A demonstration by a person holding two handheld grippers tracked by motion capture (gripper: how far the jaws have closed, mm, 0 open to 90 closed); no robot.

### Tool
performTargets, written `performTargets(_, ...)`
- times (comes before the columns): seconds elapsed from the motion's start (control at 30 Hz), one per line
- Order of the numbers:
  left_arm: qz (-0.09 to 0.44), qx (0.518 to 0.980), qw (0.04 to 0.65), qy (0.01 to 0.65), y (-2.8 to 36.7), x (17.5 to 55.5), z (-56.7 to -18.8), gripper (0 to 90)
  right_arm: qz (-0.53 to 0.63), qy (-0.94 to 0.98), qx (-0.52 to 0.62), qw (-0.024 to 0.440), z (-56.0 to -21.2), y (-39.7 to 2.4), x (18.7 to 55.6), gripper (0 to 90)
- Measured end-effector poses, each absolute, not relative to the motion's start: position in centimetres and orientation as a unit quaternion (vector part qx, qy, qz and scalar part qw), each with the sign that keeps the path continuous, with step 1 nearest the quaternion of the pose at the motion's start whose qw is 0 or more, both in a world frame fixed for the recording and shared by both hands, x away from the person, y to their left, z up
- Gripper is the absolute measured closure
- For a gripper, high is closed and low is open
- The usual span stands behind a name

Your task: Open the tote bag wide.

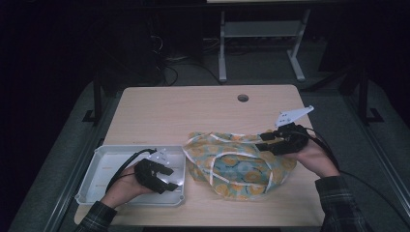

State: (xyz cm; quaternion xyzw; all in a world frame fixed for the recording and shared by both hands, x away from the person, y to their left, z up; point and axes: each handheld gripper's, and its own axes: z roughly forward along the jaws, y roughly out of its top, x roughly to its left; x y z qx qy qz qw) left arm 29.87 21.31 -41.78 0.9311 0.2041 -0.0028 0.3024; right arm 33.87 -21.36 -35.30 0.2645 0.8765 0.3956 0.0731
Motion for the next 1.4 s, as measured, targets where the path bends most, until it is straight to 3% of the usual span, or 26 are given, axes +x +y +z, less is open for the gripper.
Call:
performTargets(0.43,-0.003,0.913,0.367,0.179,20.5,29.7,-37.5,42.0,0.37,0.885,0.273,0.067,-37.4,-23.0,31.4,54.0)
performTargets(0.8,0.021,0.908,0.39,0.153,16.4,33.0,-34.9,42.1,0.368,0.884,0.28,0.071,-38.1,-23.6,32.3,53.8)
performTargets(1.1,0.028,0.919,0.37,0.134,12.0,36.1,-36.0,41.9,0.367,0.886,0.277,0.067,-38.5,-23.7,33.0,53.3)
performTargets(1.4,0.02,0.927,0.346,0.14,10.7,38.2,-38.2,38.6,0.355,0.893,0.272,0.05,-39.5,-23.4,33.6,52.2)
